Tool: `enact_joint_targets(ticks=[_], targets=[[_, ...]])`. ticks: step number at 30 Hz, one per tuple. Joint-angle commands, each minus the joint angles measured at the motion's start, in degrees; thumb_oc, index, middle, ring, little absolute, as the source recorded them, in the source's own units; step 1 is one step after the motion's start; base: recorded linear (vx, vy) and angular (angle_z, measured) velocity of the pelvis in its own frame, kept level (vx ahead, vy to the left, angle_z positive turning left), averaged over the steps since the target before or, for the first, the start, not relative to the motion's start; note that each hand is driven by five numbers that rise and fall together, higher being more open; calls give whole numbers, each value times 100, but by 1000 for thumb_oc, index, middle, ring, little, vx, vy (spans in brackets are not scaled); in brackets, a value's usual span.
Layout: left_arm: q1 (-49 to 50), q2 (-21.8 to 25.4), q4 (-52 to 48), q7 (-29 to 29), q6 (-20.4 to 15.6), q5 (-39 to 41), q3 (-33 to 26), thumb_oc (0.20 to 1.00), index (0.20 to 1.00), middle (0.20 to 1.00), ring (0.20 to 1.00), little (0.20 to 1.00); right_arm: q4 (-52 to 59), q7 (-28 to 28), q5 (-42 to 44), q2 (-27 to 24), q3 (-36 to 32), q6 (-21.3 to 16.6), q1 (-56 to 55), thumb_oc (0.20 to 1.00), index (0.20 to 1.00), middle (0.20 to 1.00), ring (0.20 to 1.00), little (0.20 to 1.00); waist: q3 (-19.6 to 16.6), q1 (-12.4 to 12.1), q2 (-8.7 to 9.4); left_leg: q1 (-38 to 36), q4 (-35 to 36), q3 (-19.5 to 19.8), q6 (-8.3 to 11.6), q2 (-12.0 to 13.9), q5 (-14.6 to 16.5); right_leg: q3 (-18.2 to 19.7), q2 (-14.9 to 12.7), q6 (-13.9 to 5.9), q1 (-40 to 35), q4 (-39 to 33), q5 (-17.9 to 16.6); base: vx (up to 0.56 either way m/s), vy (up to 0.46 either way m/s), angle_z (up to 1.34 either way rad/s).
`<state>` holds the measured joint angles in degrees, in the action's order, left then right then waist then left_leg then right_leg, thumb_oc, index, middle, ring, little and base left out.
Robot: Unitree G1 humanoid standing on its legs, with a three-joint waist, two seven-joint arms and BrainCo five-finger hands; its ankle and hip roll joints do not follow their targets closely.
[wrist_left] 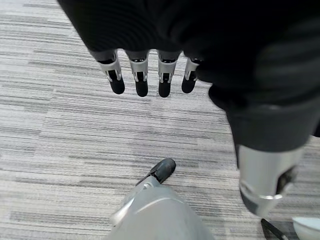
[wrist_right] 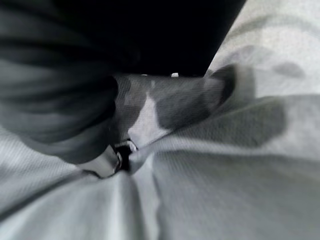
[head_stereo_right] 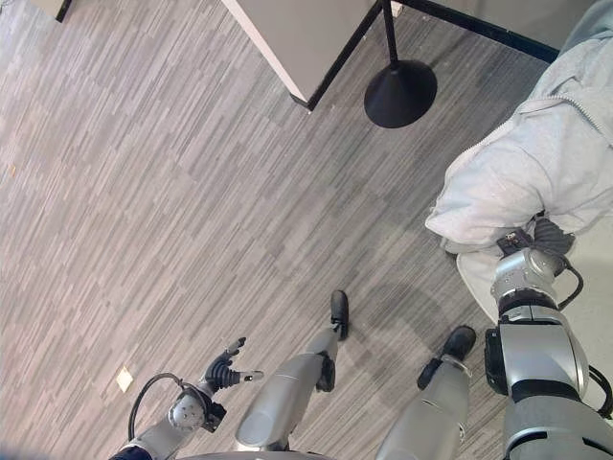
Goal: Hang the clothes on the sofa on the clothes rack.
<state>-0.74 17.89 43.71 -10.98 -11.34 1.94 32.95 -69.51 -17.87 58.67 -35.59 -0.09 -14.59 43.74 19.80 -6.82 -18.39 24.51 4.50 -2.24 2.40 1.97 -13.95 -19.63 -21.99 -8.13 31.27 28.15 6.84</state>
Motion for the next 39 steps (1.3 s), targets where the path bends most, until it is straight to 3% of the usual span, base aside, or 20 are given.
enact_joint_targets(ticks=[1, 3, 8, 9, 10, 15, 22, 27, 32, 33, 35, 39], targets=[[-429, -1, 684, -155, 82, -245, -161, 1000, 1000, 1000, 1000, 1000, 1391, 520, 103, 1271, 226, -186, -544, 200, 200, 200, 200, 200, 137, -85, 404, -459, 50, 331, 297, 75, 598, 269, 298, -37, -577, -891, -505, -73, -12, -6], [-403, -57, 808, -160, 115, -261, -211, 1000, 1000, 1000, 1000, 1000, 1780, 473, -31, 1417, 303, -207, -870, 200, 200, 200, 200, 200, 100, -10, 489, -587, 50, 336, 323, 94, 732, 319, 324, -90, -720, -929, -387, 53, -36, -7], [-327, -280, 1269, -181, 240, -441, -469, 1000, 1000, 1000, 1000, 1000, 3881, 409, -657, 1585, 201, -498, -2388, 200, 200, 200, 200, 200, -78, 347, 846, -1027, 50, 250, 276, 203, 769, 233, 428, -38, -1273, -1264, -646, 37, -3, -11], [-285, -336, 1413, -182, 283, -502, -557, 1000, 1000, 1000, 1000, 1000, 4520, 415, -754, 1598, 20, -619, -2760, 200, 200, 200, 200, 200, -229, 465, 998, -1271, 50, 246, 268, 222, 823, 182, 463, -58, -1608, -1426, -687, 98, 0, -10], [-278, -335, 1413, -183, 282, -503, -553, 1000, 1000, 1000, 1000, 1000, 4538, 406, -762, 1604, 19, -614, -2777, 200, 200, 200, 200, 200, -217, 472, 995, -1292, 50, 253, 268, 223, 826, 170, 467, -59, -1643, -1444, -693, 114, -4, -8], [-165, -407, 1684, -86, 379, -696, -767, 1000, 1000, 1000, 1000, 1000, 5967, 194, -1477, 1282, -485, -791, -3280, 200, 200, 200, 200, 200, -852, 679, 1431, -1996, 50, 145, 278, 241, 1029, 105, 629, -118, -2628, -2122, -870, 116, 31, -6], [-73, -344, 1464, 70, 509, -210, -1138, 1000, 1000, 1000, 1000, 1000, 6508, -44, -1826, 784, -657, -733, -2777, 200, 200, 200, 200, 200, -1427, 668, 1771, -2494, 50, -49, 217, 202, 1249, 213, 647, -190, -3173, -2517, -1075, 41, 77, -13], [-2, -97, 433, 99, 511, 678, -1592, 1000, 1000, 1000, 1000, 1000, 6424, -311, -2006, 341, -399, -450, -1943, 200, 200, 200, 200, 200, -1703, 594, 1991, -2802, 50, -174, 111, 101, 1409, 302, 569, -258, -3384, -2581, -1227, -2, 92, -15], [-174, 154, -746, -426, 458, 845, -2075, 1000, 1000, 1000, 1000, 1000, 6514, -525, -2142, 113, 36, -188, -1144, 200, 200, 200, 200, 200, -1865, 579, 2198, -3001, 50, -321, 43, 21, 1507, 436, 518, -312, -3473, -2594, -1359, -28, 73, -16], [-328, 169, -1113, -742, 436, 782, -2242, 1000, 1000, 1000, 1000, 1000, 6665, -660, -2272, 77, 189, -131, -839, 200, 200, 200, 200, 200, -1910, 588, 2280, -3076, 50, -361, 22, -3, 1549, 474, 502, -332, -3514, -2604, -1403, -21, 40, -15], [-386, 156, -1267, -854, 440, 716, -2298, 1000, 1000, 1000, 1000, 1000, 6687, -719, -2343, 39, 253, -100, -680, 200, 200, 200, 200, 200, -1922, 599, 2310, -3103, 50, -392, 15, -13, 1565, 500, 492, -340, -3512, -2607, -1427, -30, 47, -12], [-999, 170, -1440, -1671, 278, 278, -2237, 1000, 1000, 1000, 1000, 1000, 6476, -974, -2330, -275, 789, -124, 341, 200, 200, 200, 200, 200, -2010, 632, 2484, -3206, 50, -512, 9, -28, 1604, 612, 483, -368, -3516, -2621, -1513, -44, 25, -19]])
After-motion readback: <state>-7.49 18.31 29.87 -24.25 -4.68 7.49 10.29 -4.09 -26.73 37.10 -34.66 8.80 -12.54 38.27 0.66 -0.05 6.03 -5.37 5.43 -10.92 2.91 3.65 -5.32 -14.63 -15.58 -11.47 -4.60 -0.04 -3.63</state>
